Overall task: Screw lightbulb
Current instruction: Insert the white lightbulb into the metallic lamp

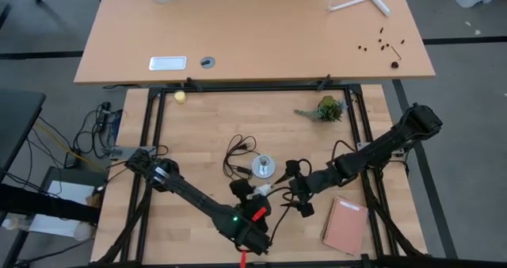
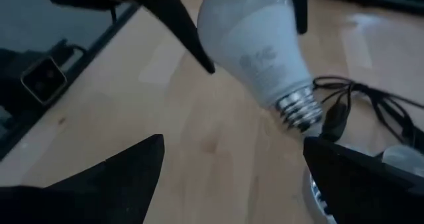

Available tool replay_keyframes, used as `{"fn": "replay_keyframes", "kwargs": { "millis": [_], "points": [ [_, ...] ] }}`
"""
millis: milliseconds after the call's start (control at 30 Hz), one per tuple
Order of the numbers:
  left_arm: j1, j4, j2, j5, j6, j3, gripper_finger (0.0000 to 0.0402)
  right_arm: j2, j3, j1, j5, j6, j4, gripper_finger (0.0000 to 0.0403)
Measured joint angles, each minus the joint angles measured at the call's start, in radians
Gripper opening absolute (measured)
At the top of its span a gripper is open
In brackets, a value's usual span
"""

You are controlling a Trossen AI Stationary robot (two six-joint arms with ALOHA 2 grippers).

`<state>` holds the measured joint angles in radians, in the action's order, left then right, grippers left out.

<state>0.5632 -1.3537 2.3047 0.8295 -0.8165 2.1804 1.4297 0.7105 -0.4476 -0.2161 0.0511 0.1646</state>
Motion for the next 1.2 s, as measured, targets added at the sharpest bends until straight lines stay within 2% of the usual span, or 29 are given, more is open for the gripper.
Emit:
{"fn": "replay_keyframes", "kwargs": {
  "millis": [167,500,667,867,1000,1100,1200],
  "points": [
    [-0.005,0.001,0.000,-0.006,0.081,0.029,0.0295,-0.003,0.000,-0.016,-0.026,0.003,0.015,0.0372],
    [-0.039,0.032,0.000,-0.026,0.134,0.042,0.0295,0.041,-0.027,-0.025,-0.021,0.034,0.081,0.0372],
    [-0.062,0.035,-0.002,-0.040,0.189,0.042,0.0295,0.017,-0.033,-0.018,-0.044,0.050,0.029,0.0372],
    [-0.156,0.035,-0.047,-0.244,0.294,0.044,0.0295,-0.089,-0.032,0.008,-0.049,0.084,-0.141,0.0372],
    [-0.235,0.022,-0.095,-0.343,0.372,0.045,0.0295,-0.152,-0.032,0.013,-0.048,0.095,-0.242,0.0372],
    [-0.313,0.008,-0.129,-0.427,0.432,0.045,0.0294,-0.182,-0.051,0.018,-0.046,0.108,-0.262,0.0372],
    [-0.393,-0.008,-0.148,-0.555,0.483,0.045,0.0294,-0.199,-0.089,0.019,-0.045,0.133,-0.256,0.0372]
  ]
}}
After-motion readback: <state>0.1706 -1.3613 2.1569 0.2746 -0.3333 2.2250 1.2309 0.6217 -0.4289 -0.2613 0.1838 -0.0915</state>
